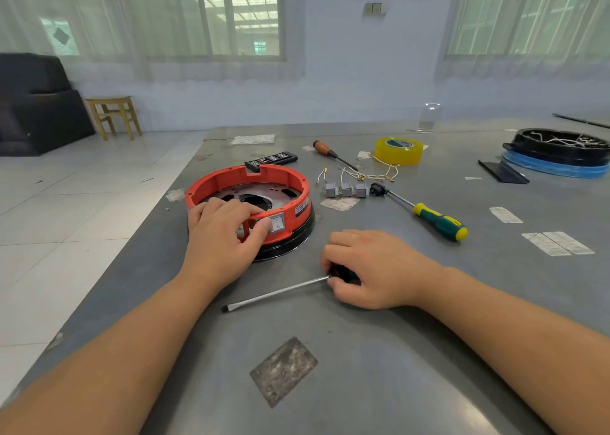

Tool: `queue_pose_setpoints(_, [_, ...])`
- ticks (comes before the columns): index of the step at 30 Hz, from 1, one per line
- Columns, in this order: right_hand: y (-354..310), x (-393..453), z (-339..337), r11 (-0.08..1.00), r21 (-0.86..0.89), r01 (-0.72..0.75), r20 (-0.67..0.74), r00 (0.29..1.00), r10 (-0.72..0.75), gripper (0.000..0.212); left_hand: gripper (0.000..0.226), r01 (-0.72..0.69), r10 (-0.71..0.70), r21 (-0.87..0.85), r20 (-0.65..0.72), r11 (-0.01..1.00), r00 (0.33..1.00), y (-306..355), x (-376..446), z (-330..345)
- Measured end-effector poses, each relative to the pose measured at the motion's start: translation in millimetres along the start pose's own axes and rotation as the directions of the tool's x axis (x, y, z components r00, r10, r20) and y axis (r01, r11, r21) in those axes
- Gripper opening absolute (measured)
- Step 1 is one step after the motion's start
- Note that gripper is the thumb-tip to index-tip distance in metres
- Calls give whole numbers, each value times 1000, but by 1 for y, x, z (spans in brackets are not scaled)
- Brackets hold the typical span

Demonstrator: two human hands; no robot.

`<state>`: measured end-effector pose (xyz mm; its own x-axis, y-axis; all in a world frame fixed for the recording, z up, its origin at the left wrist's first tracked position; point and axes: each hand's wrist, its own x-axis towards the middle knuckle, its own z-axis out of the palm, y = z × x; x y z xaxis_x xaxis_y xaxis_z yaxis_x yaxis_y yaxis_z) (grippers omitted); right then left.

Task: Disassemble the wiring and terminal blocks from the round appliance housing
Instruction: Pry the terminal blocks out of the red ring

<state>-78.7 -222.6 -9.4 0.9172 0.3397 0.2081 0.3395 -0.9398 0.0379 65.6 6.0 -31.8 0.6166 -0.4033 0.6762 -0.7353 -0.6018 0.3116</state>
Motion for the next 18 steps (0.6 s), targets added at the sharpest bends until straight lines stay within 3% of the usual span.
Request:
queue_pose_setpoints(4, [11,-1,-1,1000,0,-8,-8,1000,8,25,37,-21,21,-2,-8,1000,1000,-2,4,2])
queue_pose_setpoints(9, [19,-1,1,997,25,-78,8,997,78,31,45,-18,20,-50,25,999,1000,-5,5,-1])
queue_pose_setpoints(15, [32,3,2,991,17,-135,39,990,134,54,29,22,-13,-113,77,993,997,-11,9,-6])
queue_pose_setpoints(18, [39,3,4,988,-8,-154,9,988,154,53,20,47,-35,-144,81,988,996,-15,9,-10])
